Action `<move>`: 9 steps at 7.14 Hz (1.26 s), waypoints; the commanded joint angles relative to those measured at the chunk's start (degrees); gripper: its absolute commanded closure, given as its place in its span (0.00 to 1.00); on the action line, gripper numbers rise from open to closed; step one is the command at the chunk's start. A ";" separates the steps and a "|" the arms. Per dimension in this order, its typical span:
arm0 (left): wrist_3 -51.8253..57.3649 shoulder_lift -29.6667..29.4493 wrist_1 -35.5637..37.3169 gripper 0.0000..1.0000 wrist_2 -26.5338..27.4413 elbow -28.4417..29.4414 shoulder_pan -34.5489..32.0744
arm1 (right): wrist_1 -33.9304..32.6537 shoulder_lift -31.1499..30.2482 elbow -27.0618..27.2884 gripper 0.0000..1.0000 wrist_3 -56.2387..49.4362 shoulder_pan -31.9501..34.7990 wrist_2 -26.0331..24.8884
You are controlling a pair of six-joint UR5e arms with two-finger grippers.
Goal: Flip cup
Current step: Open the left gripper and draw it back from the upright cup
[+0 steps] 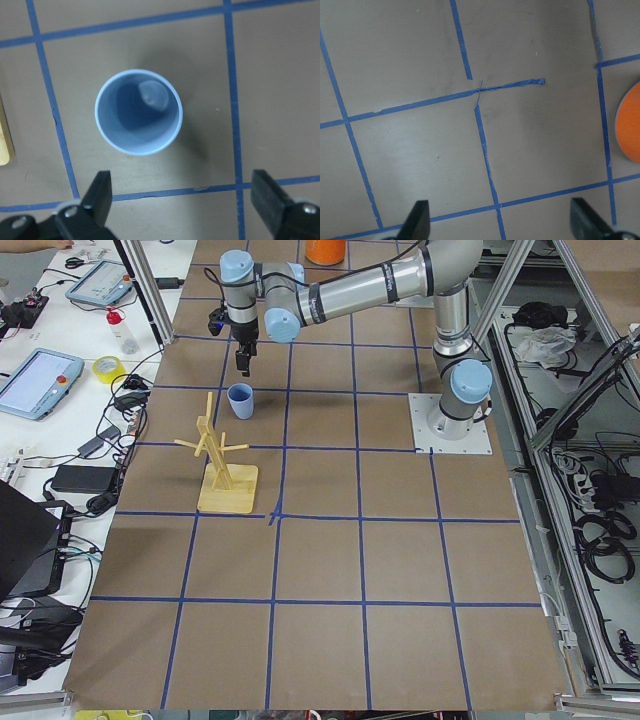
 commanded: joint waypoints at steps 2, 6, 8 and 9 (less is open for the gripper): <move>-0.73 15.20 -12.87 0.00 -4.70 -1.11 -0.74 | 0.02 0.01 0.00 0.00 0.09 0.00 0.10; -5.74 22.36 -10.97 0.00 -3.57 -9.10 -2.23 | 0.11 0.01 0.00 0.00 0.09 -0.09 0.01; -10.98 20.89 -8.35 0.00 -2.25 -7.45 -2.50 | -0.07 0.18 0.00 0.00 0.00 -0.09 0.71; -11.45 20.01 -8.06 0.00 -1.55 -6.49 -3.80 | 0.02 0.88 0.00 0.00 0.26 0.00 0.54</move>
